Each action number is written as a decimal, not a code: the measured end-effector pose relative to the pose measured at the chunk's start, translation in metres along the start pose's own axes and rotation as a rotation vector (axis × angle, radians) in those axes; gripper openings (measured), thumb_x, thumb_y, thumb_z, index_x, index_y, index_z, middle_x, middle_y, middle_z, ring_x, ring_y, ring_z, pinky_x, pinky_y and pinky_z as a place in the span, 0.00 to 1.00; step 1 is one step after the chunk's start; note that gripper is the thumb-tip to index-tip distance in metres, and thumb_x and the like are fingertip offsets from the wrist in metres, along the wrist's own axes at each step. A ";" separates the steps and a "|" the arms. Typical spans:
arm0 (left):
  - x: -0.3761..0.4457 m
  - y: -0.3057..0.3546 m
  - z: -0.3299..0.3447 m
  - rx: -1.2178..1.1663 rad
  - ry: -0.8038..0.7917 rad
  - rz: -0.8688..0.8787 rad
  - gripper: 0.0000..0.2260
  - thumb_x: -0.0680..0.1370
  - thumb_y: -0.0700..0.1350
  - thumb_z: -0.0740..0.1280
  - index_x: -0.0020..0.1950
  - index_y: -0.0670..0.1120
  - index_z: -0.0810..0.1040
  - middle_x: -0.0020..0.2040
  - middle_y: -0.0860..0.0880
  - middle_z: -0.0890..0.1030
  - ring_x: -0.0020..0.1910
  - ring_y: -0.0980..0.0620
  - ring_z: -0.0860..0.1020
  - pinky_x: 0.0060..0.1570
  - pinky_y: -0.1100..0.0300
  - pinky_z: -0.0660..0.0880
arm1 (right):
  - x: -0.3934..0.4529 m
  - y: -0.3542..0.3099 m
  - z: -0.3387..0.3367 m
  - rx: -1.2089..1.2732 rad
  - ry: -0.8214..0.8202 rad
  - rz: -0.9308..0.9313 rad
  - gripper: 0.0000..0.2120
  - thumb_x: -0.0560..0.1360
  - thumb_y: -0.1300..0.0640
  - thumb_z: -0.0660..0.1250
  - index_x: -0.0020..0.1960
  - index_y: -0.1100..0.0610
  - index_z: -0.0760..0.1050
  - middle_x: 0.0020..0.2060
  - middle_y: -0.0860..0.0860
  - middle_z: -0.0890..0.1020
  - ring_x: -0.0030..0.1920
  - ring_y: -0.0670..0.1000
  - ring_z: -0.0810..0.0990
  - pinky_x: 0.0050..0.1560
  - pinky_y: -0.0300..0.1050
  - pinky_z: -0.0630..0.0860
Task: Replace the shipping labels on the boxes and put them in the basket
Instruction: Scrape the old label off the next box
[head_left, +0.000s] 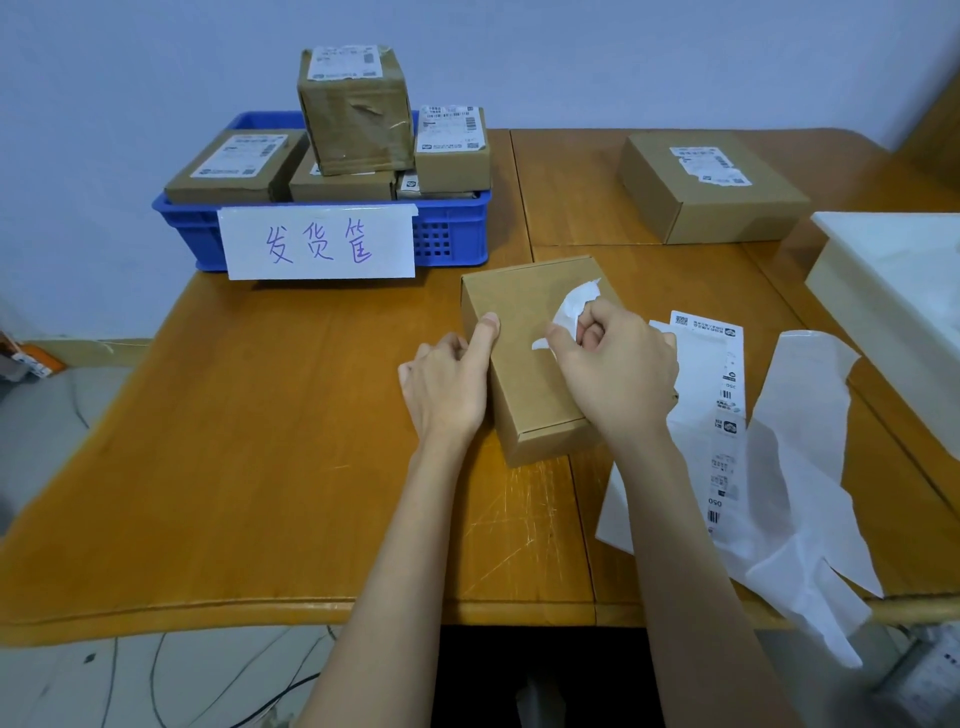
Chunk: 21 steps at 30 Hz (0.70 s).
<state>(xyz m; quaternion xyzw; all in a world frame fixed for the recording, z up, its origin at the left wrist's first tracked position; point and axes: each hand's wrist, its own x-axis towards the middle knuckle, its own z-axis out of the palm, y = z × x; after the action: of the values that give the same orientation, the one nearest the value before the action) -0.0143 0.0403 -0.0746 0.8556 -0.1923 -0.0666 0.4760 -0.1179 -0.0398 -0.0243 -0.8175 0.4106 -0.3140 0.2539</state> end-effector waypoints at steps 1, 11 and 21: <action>0.000 0.001 0.000 -0.001 0.001 0.000 0.21 0.81 0.64 0.54 0.46 0.49 0.75 0.39 0.58 0.69 0.49 0.54 0.66 0.58 0.56 0.59 | 0.000 0.001 -0.001 0.006 -0.010 -0.009 0.18 0.74 0.51 0.67 0.31 0.52 0.62 0.25 0.47 0.68 0.30 0.46 0.69 0.48 0.42 0.58; 0.009 -0.008 0.004 -0.009 0.001 0.038 0.39 0.66 0.75 0.42 0.41 0.48 0.80 0.41 0.51 0.82 0.49 0.51 0.76 0.58 0.55 0.61 | 0.002 0.007 -0.004 0.091 -0.057 -0.041 0.18 0.76 0.55 0.67 0.33 0.52 0.60 0.30 0.46 0.67 0.31 0.47 0.65 0.47 0.45 0.62; 0.007 -0.008 0.003 0.032 -0.002 0.051 0.28 0.80 0.67 0.53 0.41 0.48 0.80 0.36 0.54 0.75 0.48 0.51 0.72 0.54 0.56 0.59 | 0.000 0.004 -0.016 0.334 -0.172 0.106 0.20 0.78 0.41 0.61 0.40 0.57 0.72 0.36 0.49 0.75 0.41 0.51 0.73 0.46 0.47 0.68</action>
<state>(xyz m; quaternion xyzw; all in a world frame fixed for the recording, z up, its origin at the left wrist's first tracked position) -0.0071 0.0391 -0.0822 0.8579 -0.2153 -0.0521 0.4637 -0.1318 -0.0448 -0.0162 -0.7649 0.3720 -0.2931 0.4366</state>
